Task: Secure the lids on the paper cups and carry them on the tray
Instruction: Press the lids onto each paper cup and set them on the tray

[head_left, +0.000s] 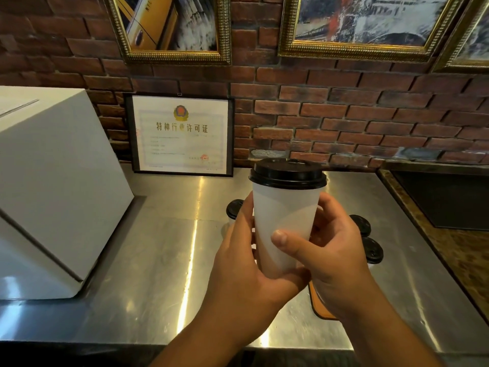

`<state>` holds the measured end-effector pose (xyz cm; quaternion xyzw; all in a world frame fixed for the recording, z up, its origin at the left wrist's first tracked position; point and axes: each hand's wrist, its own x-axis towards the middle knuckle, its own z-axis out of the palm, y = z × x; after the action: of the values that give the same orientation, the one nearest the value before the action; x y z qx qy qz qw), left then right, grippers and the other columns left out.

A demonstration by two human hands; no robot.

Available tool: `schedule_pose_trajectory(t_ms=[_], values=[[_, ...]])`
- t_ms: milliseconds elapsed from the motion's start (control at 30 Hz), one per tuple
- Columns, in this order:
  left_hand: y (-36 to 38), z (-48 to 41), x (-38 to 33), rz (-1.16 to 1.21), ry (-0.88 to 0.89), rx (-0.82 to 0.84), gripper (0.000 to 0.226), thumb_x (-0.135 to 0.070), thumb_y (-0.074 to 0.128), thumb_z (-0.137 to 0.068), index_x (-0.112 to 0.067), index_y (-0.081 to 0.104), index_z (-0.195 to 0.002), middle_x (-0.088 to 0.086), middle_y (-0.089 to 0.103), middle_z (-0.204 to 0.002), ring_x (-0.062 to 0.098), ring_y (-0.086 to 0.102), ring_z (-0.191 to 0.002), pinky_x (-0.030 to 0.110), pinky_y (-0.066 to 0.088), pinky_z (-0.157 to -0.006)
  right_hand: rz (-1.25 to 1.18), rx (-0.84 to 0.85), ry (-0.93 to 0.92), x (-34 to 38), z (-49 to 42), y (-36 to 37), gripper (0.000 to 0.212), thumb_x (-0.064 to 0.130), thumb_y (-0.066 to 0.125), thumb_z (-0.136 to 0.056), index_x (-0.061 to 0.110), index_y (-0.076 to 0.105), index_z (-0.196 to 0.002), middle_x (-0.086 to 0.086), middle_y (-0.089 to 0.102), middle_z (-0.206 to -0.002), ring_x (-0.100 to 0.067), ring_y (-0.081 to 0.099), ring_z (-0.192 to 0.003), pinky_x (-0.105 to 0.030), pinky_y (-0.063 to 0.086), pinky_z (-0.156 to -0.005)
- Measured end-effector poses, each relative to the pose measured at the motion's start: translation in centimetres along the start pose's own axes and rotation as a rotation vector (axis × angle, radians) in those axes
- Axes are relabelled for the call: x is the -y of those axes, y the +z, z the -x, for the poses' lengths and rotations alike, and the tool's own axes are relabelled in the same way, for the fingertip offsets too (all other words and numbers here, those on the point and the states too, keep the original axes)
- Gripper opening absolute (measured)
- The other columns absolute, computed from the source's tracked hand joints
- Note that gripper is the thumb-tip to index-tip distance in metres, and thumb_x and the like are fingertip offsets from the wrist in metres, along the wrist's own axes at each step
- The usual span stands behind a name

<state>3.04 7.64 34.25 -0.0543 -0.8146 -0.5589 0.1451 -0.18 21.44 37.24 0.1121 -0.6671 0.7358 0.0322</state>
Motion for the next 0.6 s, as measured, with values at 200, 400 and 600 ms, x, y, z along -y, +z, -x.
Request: schedule_pose_trajectory(t_ms=[200, 400, 600], values=[[-0.14, 0.03, -0.01, 0.003, 0.026, -0.051, 0.112, -0.064, 0.087, -0.061, -0.081, 0.012, -0.142, -0.041, 0.048, -0.132, -0.01, 0.053, -0.119, -0.002, 0.046, -0.067, -0.021, 0.001, 0.019, -0.11, -0.09, 0.19, 0.086, 0.045, 0.094, -0.056, 0.047, 0.056, -0.133, 0.017, 0.071, -0.121, -0.007, 0.07, -0.114, -0.024, 0.064, -0.075], [-0.46, -0.13, -0.09, 0.01, 0.038, -0.042, 0.109, -0.074, 0.082, -0.06, -0.076, 0.015, -0.146, -0.041, 0.05, -0.131, -0.014, 0.052, -0.119, -0.001, 0.048, -0.069, 0.006, 0.005, 0.013, 0.13, 0.0, 0.2, 0.081, 0.046, 0.093, -0.059, 0.049, 0.056, -0.131, 0.021, 0.071, -0.119, -0.003, 0.07, -0.112, -0.021, 0.063, -0.074], [-0.41, -0.14, -0.11, -0.013, 0.039, -0.076, 0.11, -0.08, 0.077, -0.058, -0.076, 0.014, -0.148, -0.045, 0.049, -0.129, -0.018, 0.048, -0.122, -0.006, 0.04, -0.063, -0.004, -0.004, 0.014, 0.07, -0.03, 0.2, 0.086, 0.046, 0.092, -0.055, 0.047, 0.055, -0.131, 0.024, 0.071, -0.116, -0.001, 0.07, -0.111, -0.021, 0.063, -0.074]])
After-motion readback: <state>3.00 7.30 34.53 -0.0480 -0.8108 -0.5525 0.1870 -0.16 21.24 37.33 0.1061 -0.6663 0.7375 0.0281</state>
